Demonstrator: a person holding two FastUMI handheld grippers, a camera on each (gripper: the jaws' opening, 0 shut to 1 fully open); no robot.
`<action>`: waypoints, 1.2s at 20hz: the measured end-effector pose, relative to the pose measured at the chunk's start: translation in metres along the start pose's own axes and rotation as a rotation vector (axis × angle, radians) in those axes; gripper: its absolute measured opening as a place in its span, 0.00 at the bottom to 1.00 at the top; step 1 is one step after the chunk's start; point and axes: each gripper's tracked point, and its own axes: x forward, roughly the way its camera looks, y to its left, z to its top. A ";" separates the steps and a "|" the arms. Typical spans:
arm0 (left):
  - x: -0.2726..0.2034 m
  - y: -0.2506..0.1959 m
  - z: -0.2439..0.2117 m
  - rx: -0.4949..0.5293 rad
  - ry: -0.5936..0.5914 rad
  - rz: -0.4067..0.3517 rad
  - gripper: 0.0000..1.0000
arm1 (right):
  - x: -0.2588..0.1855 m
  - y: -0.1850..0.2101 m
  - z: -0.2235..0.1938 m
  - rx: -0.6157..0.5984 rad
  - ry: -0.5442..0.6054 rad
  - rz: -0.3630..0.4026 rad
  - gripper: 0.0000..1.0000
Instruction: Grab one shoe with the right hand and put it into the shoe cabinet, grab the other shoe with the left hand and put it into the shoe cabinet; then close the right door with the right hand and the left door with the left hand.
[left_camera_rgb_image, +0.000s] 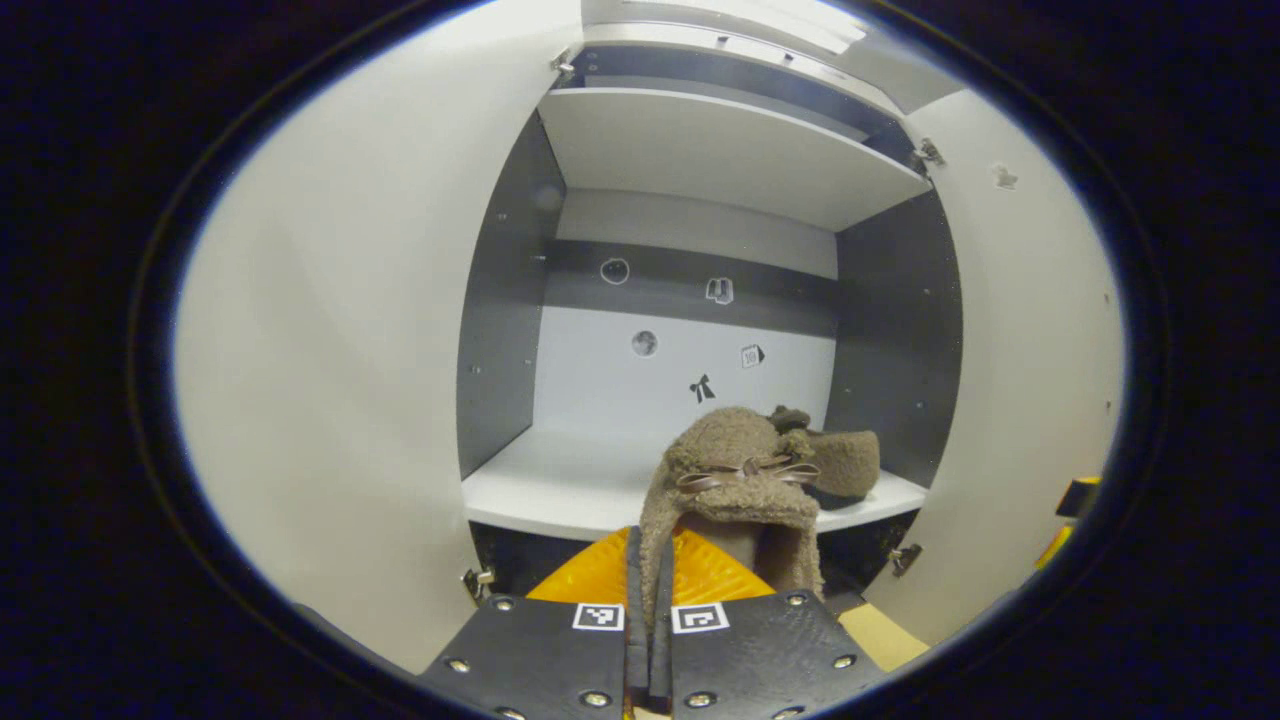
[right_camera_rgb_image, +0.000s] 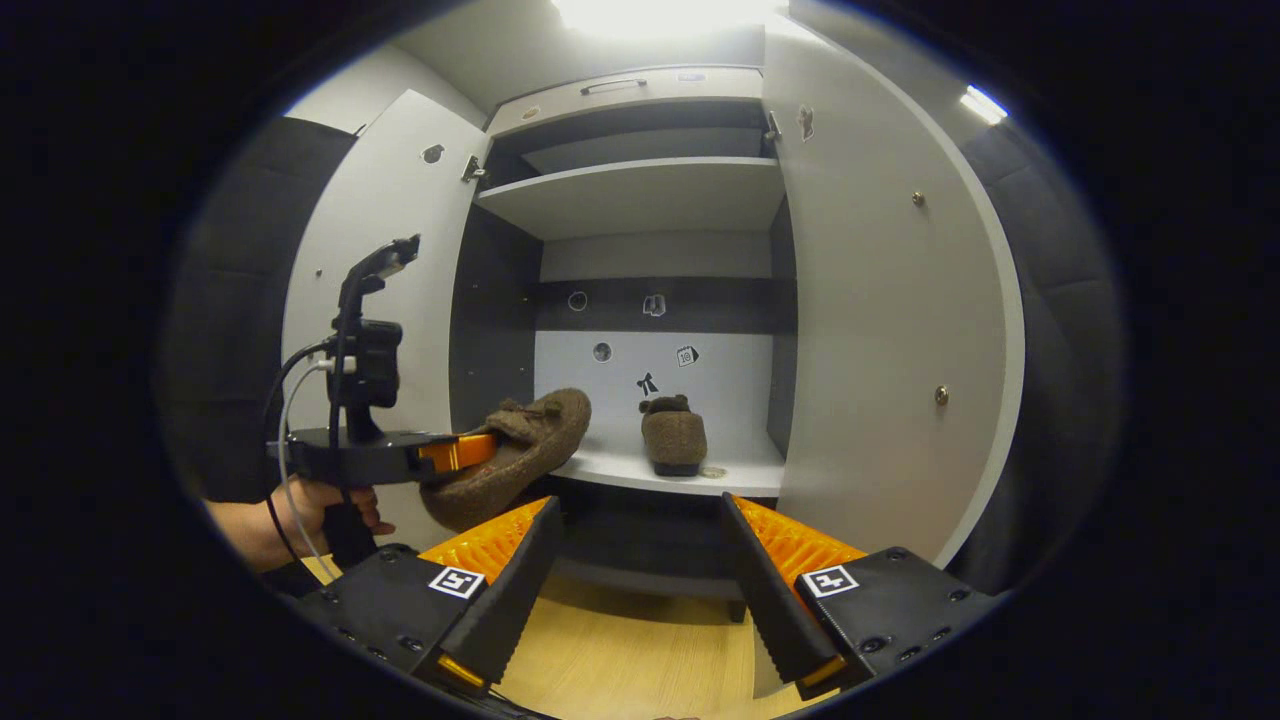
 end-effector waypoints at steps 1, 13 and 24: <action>0.012 0.002 0.007 -0.002 -0.008 0.007 0.02 | 0.000 -0.001 -0.003 0.001 0.005 0.000 0.99; 0.145 0.018 0.012 0.022 0.147 0.069 0.02 | 0.004 -0.014 -0.018 0.043 0.034 -0.026 0.99; 0.110 0.015 0.051 0.120 0.077 0.052 0.88 | 0.005 0.001 -0.002 0.041 -0.016 0.002 0.99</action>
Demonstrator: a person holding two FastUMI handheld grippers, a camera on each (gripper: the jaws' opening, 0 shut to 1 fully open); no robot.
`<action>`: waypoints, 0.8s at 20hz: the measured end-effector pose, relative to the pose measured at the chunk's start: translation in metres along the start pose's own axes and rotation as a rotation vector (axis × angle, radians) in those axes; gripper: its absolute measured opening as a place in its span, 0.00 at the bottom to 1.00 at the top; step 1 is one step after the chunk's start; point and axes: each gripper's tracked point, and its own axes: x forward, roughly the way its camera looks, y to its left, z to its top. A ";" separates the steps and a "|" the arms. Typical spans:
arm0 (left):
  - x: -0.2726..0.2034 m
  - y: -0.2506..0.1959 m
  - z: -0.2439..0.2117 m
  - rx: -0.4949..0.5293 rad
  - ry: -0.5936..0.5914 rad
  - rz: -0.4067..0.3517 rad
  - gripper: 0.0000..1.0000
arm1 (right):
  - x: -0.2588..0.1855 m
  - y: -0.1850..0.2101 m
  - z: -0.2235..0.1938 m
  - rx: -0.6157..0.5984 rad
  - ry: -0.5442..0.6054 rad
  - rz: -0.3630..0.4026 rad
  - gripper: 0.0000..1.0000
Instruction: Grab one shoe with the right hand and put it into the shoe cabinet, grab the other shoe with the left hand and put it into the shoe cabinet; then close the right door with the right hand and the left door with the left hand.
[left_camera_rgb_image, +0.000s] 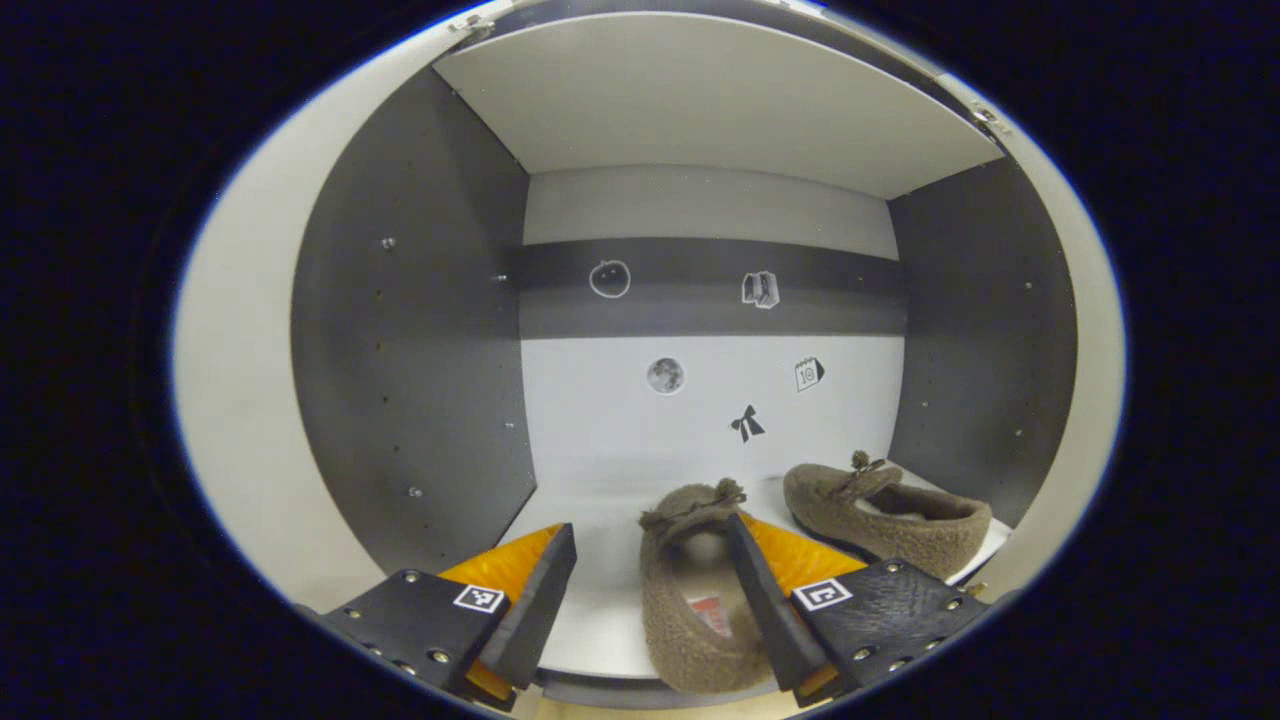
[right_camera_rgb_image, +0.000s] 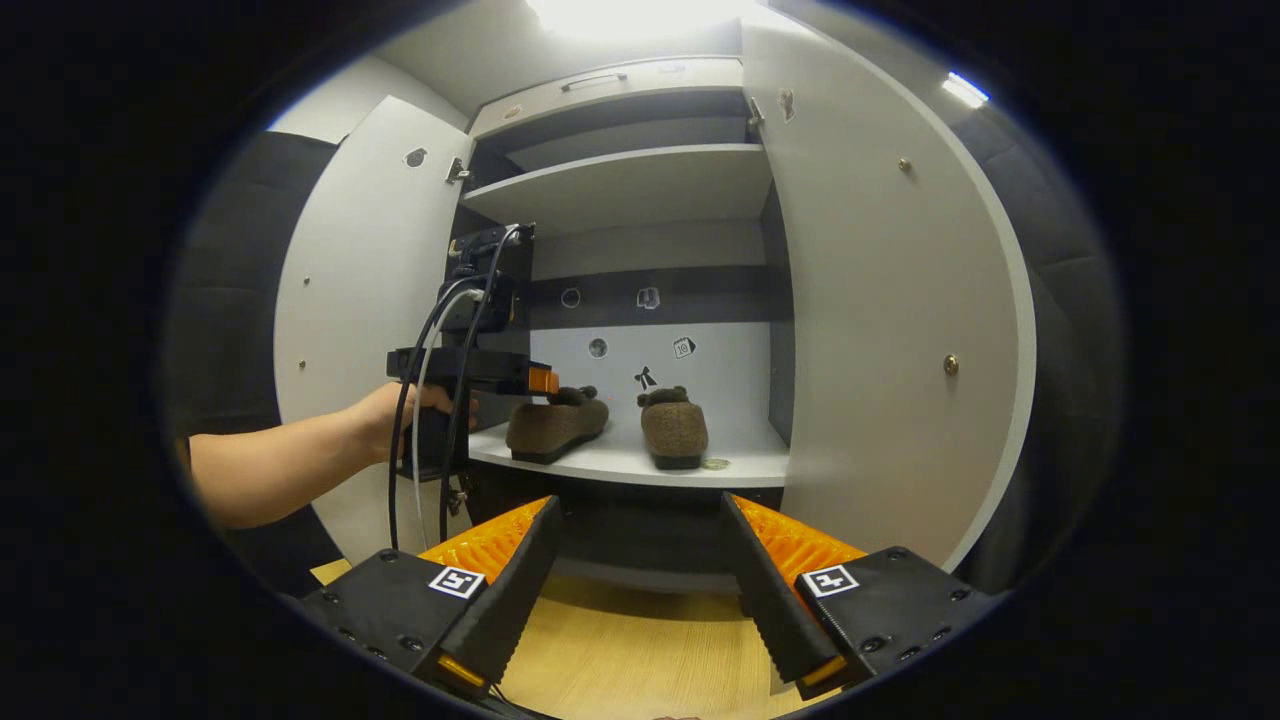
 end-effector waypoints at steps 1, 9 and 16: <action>-0.011 0.000 0.005 -0.001 -0.017 -0.006 0.88 | -0.002 0.001 0.002 -0.005 -0.008 -0.001 0.99; -0.120 -0.012 0.021 0.009 -0.132 -0.066 0.95 | -0.027 0.008 0.022 -0.012 -0.056 -0.031 0.96; -0.212 -0.001 0.007 0.003 -0.176 -0.071 0.95 | -0.049 0.014 0.037 -0.023 -0.097 -0.046 0.96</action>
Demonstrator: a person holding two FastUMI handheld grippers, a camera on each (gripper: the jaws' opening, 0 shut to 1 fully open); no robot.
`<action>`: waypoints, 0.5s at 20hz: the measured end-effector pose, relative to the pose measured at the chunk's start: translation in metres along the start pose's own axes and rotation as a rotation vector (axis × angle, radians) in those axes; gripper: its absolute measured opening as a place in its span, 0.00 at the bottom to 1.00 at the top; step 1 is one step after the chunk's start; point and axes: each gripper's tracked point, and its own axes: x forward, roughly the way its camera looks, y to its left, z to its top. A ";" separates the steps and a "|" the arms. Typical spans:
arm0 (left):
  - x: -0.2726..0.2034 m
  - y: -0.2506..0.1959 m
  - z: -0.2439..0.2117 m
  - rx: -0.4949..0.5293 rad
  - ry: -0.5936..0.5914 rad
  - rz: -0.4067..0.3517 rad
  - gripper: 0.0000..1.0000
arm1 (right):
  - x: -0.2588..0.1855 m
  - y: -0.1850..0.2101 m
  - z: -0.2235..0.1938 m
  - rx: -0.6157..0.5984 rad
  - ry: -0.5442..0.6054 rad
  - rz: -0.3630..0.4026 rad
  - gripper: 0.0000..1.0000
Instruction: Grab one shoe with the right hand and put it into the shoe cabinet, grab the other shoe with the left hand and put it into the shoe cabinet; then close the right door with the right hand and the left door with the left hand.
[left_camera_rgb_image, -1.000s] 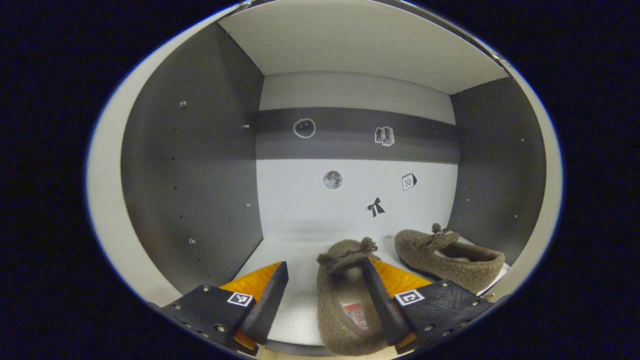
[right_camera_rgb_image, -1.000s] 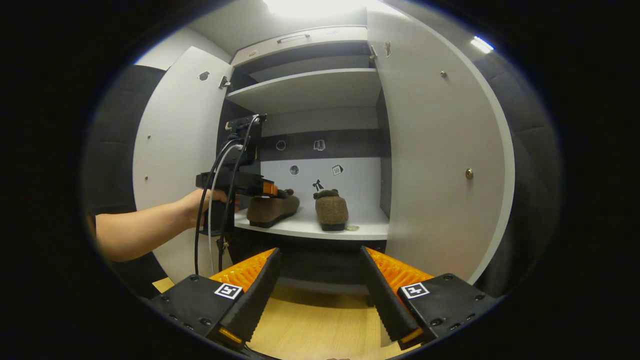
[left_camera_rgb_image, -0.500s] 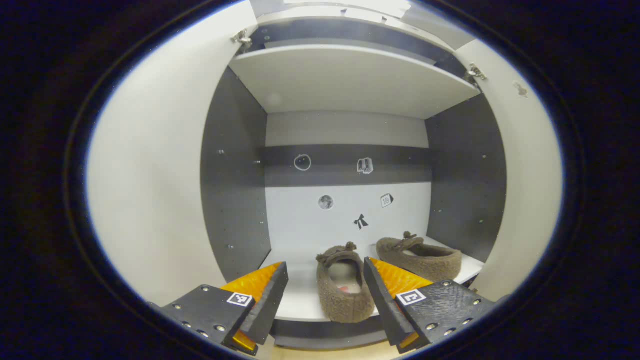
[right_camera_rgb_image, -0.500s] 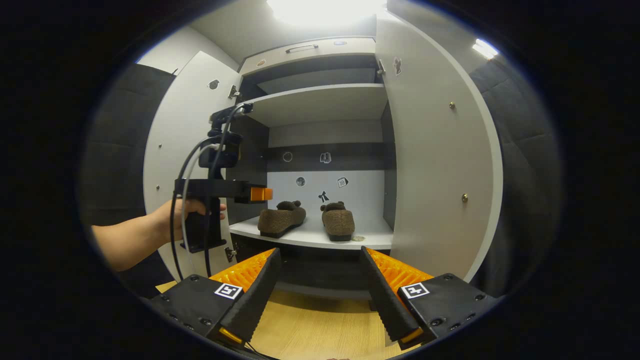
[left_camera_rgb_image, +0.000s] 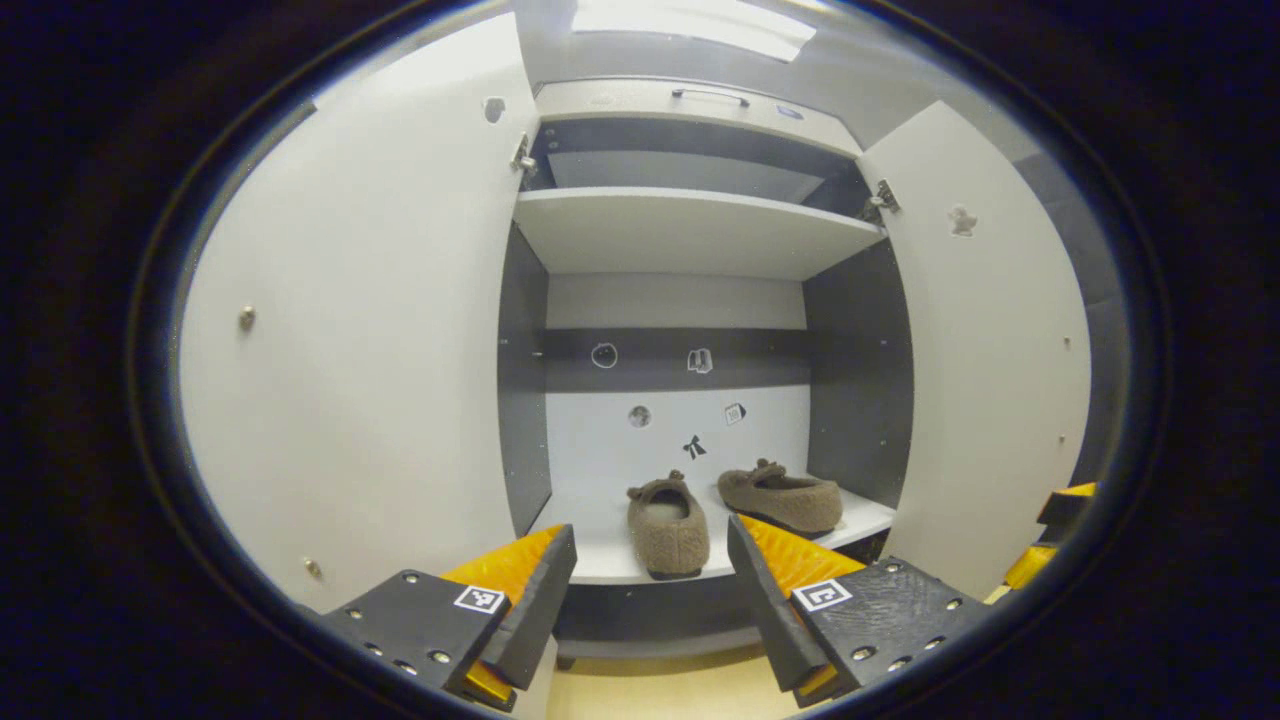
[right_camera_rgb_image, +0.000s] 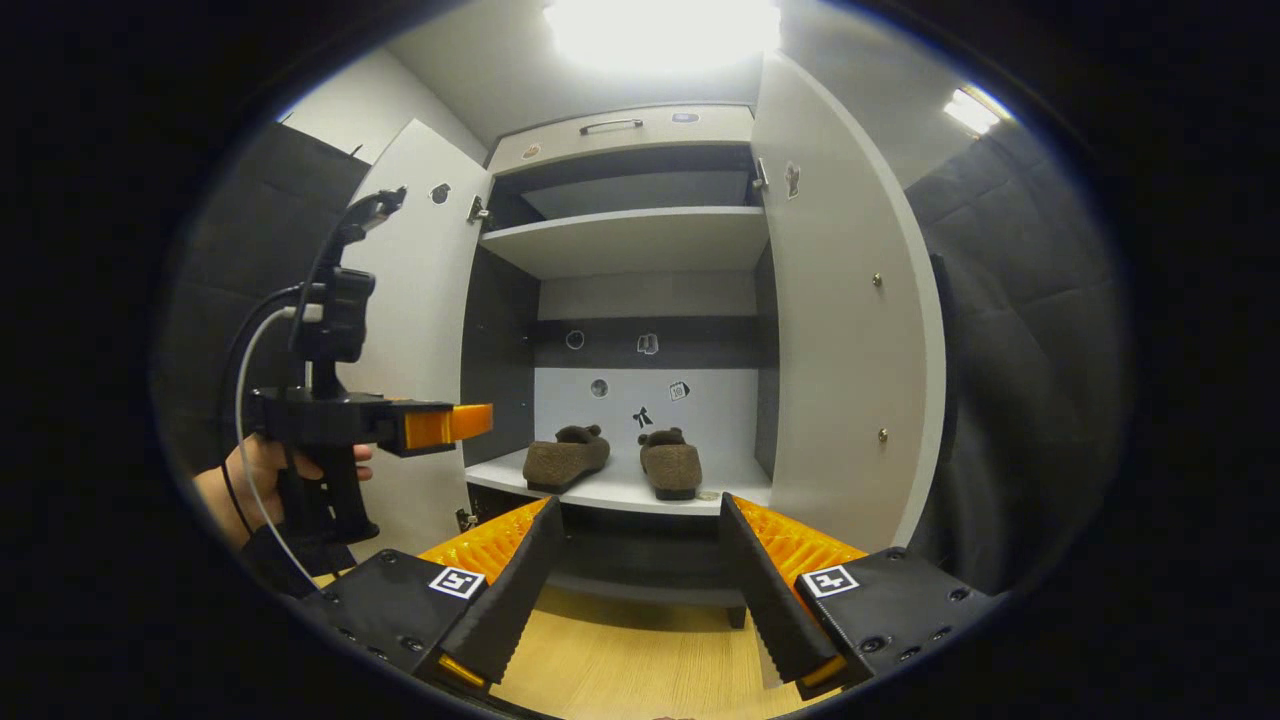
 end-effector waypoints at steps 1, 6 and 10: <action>-0.012 0.001 -0.002 -0.003 -0.002 0.000 0.95 | -0.003 0.001 0.002 0.004 -0.004 -0.001 0.99; -0.069 0.004 -0.008 0.003 -0.015 0.008 0.81 | -0.012 0.007 0.007 0.027 -0.014 0.003 0.99; -0.105 0.008 -0.009 0.009 -0.029 0.020 0.88 | -0.020 0.011 0.007 0.043 -0.015 0.010 0.99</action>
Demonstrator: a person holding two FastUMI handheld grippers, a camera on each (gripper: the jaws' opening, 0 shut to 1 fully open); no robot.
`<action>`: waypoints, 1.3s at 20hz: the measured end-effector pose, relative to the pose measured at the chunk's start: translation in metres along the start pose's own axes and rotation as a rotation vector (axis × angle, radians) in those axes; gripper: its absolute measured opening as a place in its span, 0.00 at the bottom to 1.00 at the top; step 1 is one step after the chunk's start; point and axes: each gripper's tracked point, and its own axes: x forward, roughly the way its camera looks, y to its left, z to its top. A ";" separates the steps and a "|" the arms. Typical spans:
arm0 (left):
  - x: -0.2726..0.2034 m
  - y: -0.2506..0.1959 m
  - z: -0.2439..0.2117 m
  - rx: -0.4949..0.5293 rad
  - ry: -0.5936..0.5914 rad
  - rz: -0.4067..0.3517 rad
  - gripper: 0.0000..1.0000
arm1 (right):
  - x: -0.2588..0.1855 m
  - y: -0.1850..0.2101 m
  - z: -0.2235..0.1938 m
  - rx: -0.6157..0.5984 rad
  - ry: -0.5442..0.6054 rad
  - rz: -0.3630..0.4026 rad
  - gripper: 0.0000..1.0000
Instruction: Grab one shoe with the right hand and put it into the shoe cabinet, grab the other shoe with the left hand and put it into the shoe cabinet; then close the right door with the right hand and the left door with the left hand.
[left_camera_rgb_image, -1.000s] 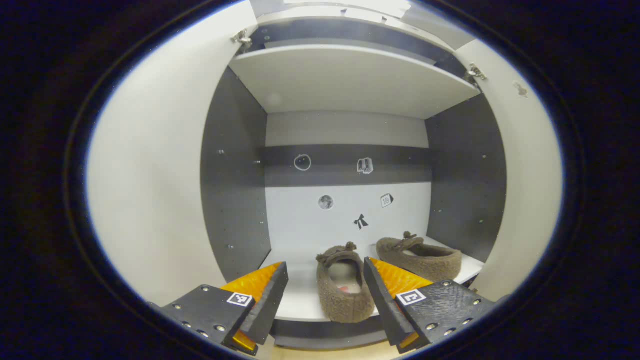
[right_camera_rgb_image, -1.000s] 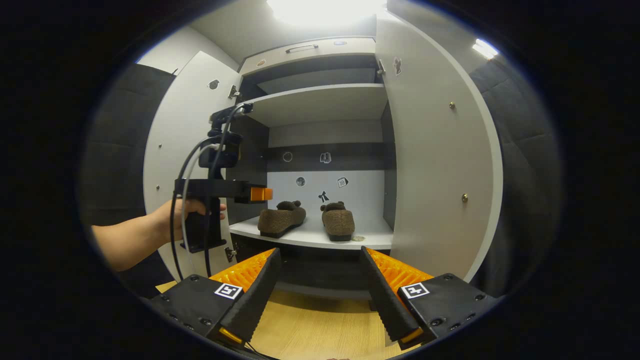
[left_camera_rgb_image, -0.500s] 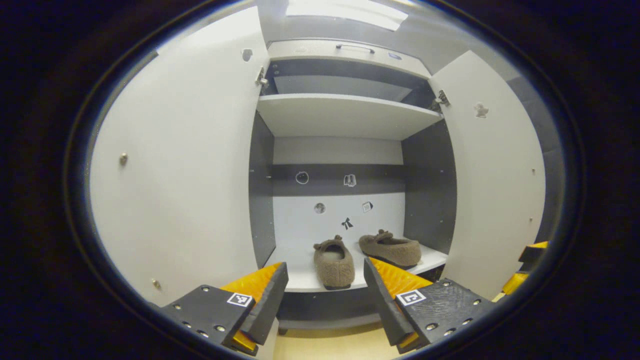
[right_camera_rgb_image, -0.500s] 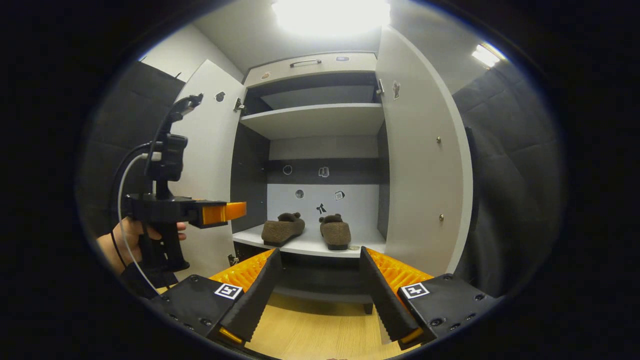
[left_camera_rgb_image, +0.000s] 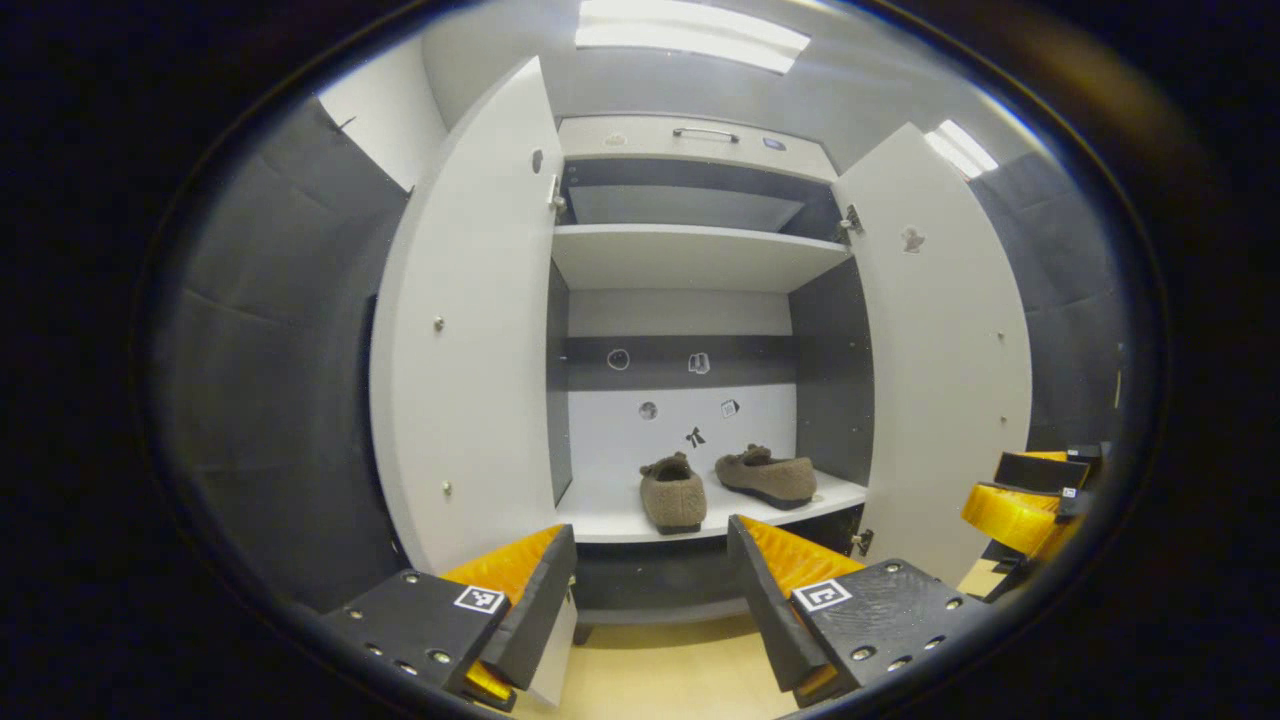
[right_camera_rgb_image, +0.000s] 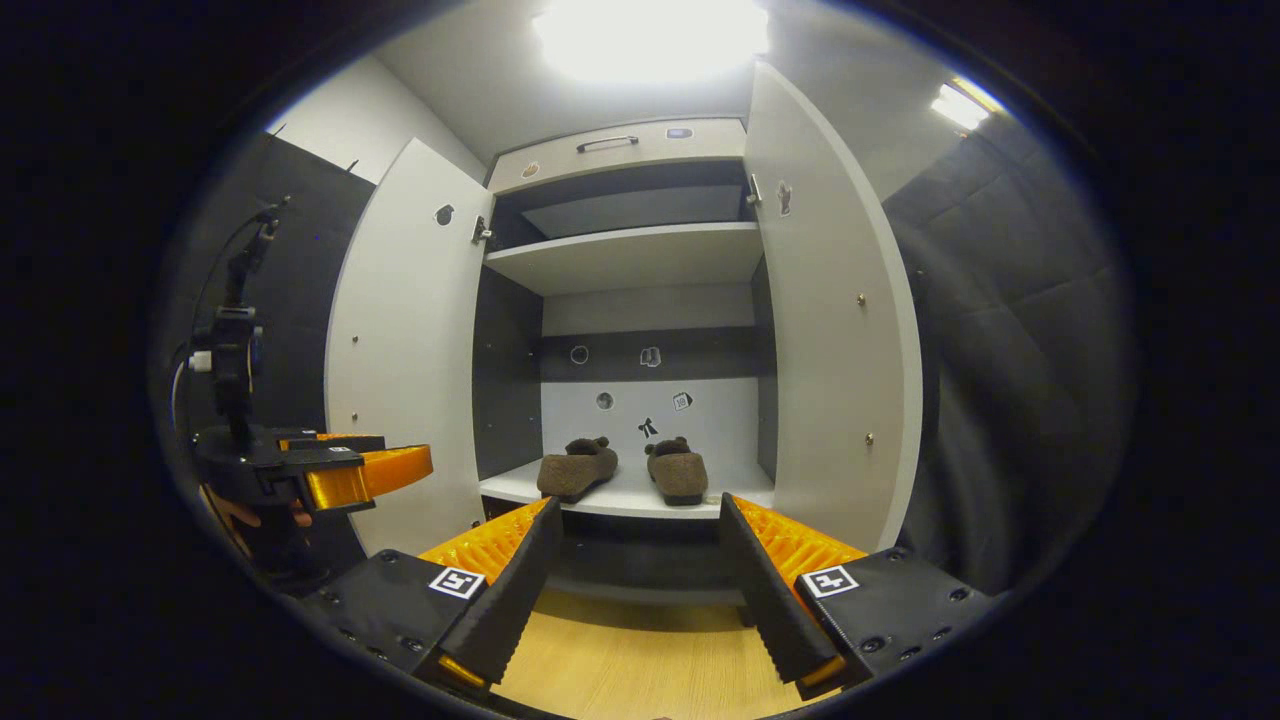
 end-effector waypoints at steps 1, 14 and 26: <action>-0.007 0.002 0.000 0.000 -0.004 0.004 0.84 | -0.002 0.001 -0.001 0.005 0.002 0.003 0.99; -0.047 0.029 -0.011 -0.014 0.010 0.035 0.88 | -0.030 -0.034 -0.008 -0.001 0.064 -0.040 0.99; -0.045 0.047 -0.015 -0.020 0.015 0.035 0.95 | -0.051 -0.158 0.032 0.013 0.077 -0.293 0.99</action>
